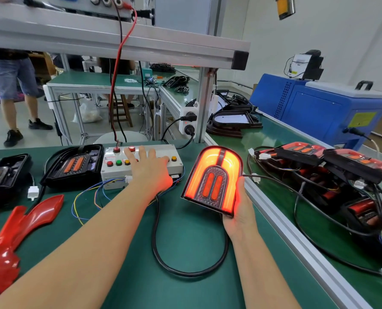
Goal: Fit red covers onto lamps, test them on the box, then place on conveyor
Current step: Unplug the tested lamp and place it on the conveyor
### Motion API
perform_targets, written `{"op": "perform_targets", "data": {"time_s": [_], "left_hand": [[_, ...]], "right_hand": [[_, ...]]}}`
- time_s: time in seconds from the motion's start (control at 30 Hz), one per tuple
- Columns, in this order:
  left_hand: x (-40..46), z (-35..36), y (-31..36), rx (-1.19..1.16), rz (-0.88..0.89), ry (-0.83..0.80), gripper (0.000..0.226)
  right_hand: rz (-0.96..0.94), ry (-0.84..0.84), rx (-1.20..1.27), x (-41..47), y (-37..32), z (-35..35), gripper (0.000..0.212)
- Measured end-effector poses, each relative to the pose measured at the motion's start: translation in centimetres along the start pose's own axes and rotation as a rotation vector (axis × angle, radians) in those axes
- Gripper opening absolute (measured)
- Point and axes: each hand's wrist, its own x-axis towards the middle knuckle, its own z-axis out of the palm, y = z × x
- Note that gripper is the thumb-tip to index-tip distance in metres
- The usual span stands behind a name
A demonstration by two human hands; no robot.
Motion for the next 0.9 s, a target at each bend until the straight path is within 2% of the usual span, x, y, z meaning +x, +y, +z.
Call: {"op": "perform_targets", "data": {"time_s": [0.63, 0.9], "left_hand": [[0.09, 0.21, 0.27, -0.006, -0.017, 0.006, 0.061], [0.17, 0.34, 0.3, 0.005, -0.017, 0.023, 0.06]], "right_hand": [[-0.012, 0.025, -0.051, -0.29, -0.03, 0.09, 0.064], [-0.024, 0.037, -0.083, -0.24, -0.06, -0.02, 0.059]]}}
